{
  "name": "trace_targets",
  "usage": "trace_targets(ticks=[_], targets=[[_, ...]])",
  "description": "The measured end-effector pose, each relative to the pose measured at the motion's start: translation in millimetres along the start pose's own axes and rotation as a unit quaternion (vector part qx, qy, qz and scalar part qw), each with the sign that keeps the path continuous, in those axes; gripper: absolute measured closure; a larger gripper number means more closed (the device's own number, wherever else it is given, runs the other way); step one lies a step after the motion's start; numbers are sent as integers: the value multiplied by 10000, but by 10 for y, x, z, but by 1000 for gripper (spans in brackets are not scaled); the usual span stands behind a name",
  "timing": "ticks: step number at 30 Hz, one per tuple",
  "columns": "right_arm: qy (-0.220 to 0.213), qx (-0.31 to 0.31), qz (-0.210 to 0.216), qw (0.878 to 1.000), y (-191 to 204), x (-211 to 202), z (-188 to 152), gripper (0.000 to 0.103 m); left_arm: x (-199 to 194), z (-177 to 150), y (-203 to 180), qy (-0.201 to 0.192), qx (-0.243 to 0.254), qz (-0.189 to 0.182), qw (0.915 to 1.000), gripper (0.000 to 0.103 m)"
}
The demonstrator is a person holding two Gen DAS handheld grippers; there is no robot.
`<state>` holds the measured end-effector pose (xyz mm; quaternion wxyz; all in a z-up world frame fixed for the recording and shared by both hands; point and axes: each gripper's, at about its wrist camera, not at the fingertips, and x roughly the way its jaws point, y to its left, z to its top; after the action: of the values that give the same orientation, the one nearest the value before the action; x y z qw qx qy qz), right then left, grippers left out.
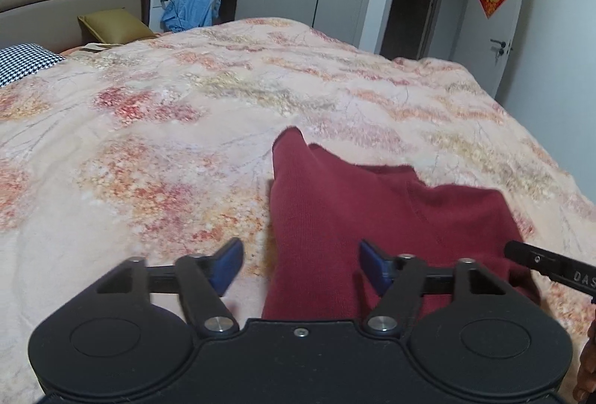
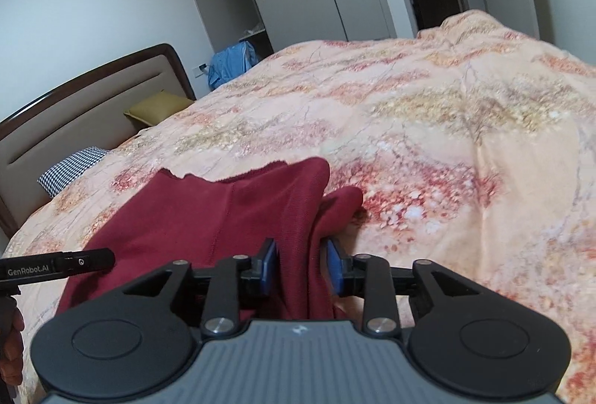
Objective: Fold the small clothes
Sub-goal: 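Open both tools and release the folded sweater onto the bed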
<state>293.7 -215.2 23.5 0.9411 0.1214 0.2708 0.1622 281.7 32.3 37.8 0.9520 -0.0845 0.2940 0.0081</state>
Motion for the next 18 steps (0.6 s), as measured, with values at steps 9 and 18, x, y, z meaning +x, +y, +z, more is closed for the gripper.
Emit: trace_targets(ticks=[9,18], targets=[[-884,-234,67,9958,290,-869,-33,0,-890,-70,-62,-598,26,300,9978,1],[-1480,-530,143,9875,537,-1743,-276,0,-1846,-540,-81,-1000,50,497,9937,1]])
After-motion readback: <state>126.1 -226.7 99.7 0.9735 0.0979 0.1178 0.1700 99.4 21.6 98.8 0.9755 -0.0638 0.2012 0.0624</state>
